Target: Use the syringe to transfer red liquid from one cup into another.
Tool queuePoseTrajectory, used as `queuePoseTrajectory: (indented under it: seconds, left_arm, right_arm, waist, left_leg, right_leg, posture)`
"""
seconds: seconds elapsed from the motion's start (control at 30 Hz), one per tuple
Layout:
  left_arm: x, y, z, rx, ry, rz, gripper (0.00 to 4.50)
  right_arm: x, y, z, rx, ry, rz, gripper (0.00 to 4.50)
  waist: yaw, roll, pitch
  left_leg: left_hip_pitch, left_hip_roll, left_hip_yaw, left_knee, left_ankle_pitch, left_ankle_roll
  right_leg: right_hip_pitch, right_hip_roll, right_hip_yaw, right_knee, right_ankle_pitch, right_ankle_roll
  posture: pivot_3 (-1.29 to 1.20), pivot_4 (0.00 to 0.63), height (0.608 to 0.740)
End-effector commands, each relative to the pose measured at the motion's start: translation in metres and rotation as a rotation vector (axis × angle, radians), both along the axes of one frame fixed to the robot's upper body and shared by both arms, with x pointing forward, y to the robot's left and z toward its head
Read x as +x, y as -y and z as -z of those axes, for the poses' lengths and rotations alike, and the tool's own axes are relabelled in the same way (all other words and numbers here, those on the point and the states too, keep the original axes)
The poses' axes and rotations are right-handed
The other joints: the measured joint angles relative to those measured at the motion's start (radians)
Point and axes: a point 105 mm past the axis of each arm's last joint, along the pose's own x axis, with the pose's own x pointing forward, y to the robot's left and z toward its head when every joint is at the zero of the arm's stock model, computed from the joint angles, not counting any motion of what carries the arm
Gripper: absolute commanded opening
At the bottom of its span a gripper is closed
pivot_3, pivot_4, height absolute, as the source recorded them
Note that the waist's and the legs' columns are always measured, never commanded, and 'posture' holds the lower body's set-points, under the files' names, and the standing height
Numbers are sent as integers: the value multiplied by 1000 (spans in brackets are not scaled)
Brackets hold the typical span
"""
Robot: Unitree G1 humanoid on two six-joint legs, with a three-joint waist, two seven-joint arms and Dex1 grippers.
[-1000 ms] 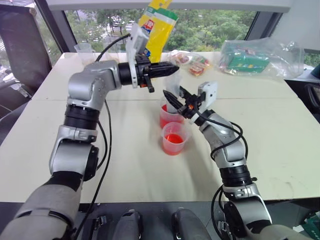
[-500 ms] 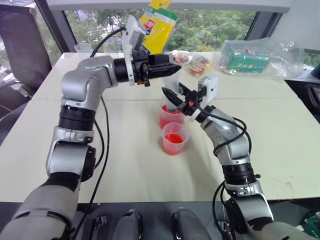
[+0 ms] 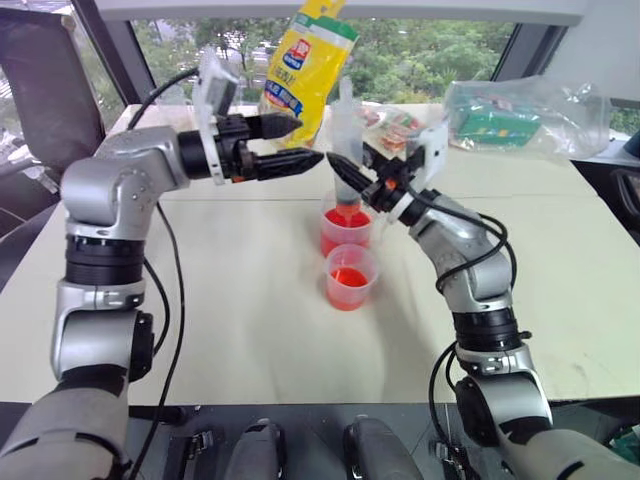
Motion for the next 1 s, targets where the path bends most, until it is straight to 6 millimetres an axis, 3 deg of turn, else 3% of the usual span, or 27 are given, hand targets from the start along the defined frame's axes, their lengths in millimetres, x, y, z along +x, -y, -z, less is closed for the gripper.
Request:
queuePoseTrajectory:
  seconds: [0.03,0.2,0.5,0.7,1.0]
  left_arm:
    - [-7,-9,-19,-23,63,-16,4481]
    - [-13,-9,-25,-22,82,-8,4481]
    - [-19,2,-26,-30,80,39,4481]
    - [-23,10,-20,-32,60,76,4481]
    - [-10,28,-13,-40,53,85,4481]
  right_arm:
    - [-33,0,-37,46,73,-138,1361]
    - [-49,-1,-21,18,1,-190,1361]
    - [-52,-5,24,-57,-50,-138,1361]
    - [-52,-4,27,-52,-49,-122,1361]
    - [-56,-6,26,-50,-49,-130,1361]
  waist:
    - [0,0,0]
    - [0,0,0]
    - [-2,0,0]
    - [-1,0,0]
    - [-1,0,0]
  left_leg:
    - [0,0,0,0,0,0]
    - [0,0,0,0,0,0]
    - [0,0,0,0,0,0]
    - [0,0,0,0,0,0]
    - [0,0,0,0,0,0]
  right_leg:
    - [0,0,0,0,0,0]
    - [0,0,0,0,0,0]
    - [0,1,0,0,0,0]
    - [0,1,0,0,0,0]
    - [0,1,0,-1,0,0]
  posture:
    - [0,150,740]
    - [0,150,740]
    - [0,150,740]
    - [0,150,740]
    - [0,150,740]
